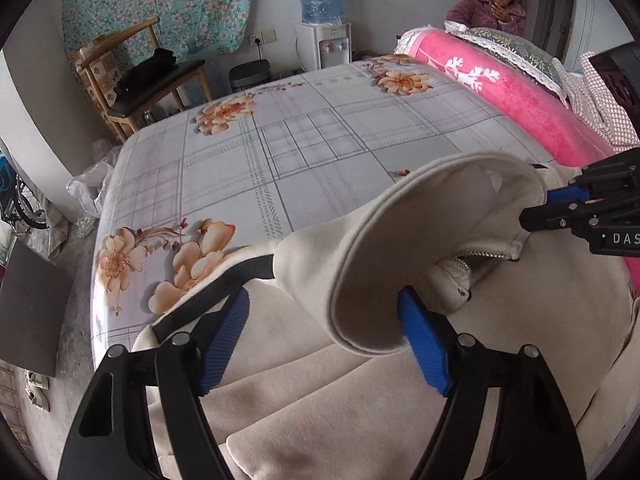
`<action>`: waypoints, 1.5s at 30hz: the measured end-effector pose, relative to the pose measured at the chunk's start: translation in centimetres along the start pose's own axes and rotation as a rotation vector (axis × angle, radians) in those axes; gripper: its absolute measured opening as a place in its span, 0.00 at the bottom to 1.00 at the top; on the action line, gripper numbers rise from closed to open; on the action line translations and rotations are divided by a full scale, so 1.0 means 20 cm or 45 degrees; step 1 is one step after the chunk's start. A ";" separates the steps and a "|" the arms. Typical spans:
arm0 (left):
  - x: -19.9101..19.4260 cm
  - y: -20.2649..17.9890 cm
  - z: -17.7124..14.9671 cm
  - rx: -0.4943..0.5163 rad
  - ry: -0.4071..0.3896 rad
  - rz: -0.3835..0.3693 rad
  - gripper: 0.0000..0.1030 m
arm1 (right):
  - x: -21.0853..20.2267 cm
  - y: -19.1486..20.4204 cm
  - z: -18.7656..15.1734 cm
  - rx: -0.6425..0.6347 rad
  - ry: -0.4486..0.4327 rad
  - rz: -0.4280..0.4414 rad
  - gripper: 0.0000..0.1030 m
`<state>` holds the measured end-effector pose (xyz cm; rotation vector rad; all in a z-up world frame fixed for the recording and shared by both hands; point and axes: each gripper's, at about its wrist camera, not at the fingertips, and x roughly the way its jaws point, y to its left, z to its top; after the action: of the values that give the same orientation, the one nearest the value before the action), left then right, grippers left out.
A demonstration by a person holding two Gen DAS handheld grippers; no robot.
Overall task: Fold large clothes
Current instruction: 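Lift the jacket by the collar with both grippers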
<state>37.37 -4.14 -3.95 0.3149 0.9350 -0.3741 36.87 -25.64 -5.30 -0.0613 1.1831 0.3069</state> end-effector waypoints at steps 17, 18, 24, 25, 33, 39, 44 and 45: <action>-0.15 -0.13 -0.17 0.209 -0.150 0.036 0.06 | -0.42 0.01 -0.06 -0.074 -0.218 0.031 0.49; -0.15 -0.14 -0.18 0.225 -0.147 0.037 0.06 | -0.47 -0.01 -0.02 -0.047 -0.261 0.064 0.49; -0.16 -0.15 -0.22 0.263 -0.134 0.045 0.06 | -0.37 -0.05 0.32 0.097 -0.284 0.268 0.30; -0.16 -0.15 -0.22 0.260 -0.130 0.038 0.06 | -0.28 -0.03 0.35 0.124 -0.231 0.314 0.25; -0.19 -0.03 -0.27 0.156 -0.033 -0.130 0.11 | 0.14 0.16 0.12 0.131 0.013 0.448 0.21; -0.42 0.20 -0.28 -0.160 -0.165 -0.336 0.11 | 0.14 0.13 0.01 0.199 -0.033 0.506 0.21; -0.33 0.17 -0.06 -0.298 -0.157 -0.434 0.11 | 0.13 0.18 -0.01 0.194 -0.095 0.435 0.21; -0.28 0.14 -0.02 -0.300 -0.129 -0.427 0.11 | 0.13 0.18 -0.02 0.197 -0.110 0.424 0.21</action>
<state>35.31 -0.53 0.70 -0.0788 0.9224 -0.5754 36.40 -21.68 -7.45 0.2839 1.1262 0.5044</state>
